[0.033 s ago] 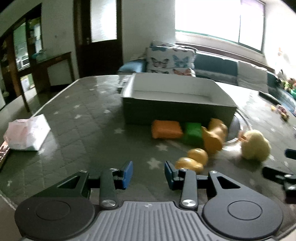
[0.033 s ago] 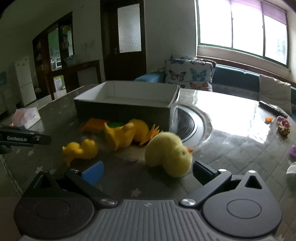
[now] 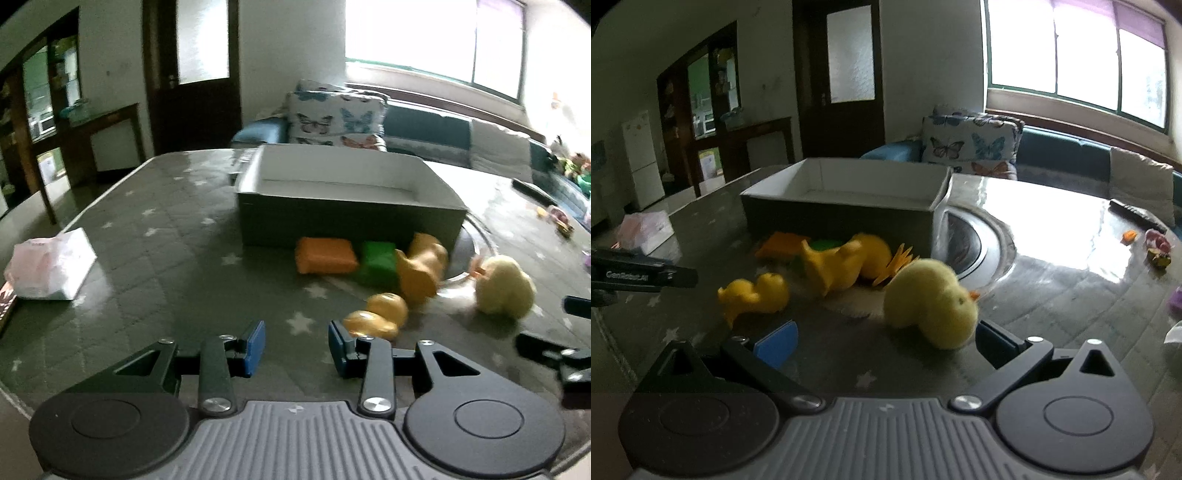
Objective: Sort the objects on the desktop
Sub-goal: 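Move the left gripper toward the fluffy yellow plush chick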
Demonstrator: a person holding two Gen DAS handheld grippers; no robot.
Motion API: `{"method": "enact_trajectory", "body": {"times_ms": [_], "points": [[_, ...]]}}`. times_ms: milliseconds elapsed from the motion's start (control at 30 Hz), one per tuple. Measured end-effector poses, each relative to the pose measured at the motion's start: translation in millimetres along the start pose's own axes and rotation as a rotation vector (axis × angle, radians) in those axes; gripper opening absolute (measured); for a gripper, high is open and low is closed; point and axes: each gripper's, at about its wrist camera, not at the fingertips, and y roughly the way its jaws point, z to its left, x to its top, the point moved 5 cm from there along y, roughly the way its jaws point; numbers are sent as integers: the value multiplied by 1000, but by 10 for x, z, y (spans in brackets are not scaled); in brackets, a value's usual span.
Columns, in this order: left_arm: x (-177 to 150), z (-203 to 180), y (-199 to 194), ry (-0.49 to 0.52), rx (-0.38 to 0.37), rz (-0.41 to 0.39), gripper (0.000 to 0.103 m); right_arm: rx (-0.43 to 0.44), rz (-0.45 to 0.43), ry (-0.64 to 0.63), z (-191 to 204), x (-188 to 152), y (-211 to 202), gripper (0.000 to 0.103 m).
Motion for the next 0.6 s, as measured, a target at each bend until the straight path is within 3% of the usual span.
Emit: {"method": "enact_trajectory", "body": {"times_ms": [233, 400, 500, 600], "points": [[-136, -410, 105, 6, 16, 40, 40, -9, 1, -34, 190, -142, -118, 103], [-233, -703, 180, 10, 28, 68, 40, 23, 97, -2, 145, -206, -7, 103], [-265, -930, 191, -3, 4, 77, 40, 18, 113, -7, 164, -235, -11, 103], [-253, -842, 278, 6, -41, 86, 40, 14, 125, -2, 172, -248, -1, 103]]}}
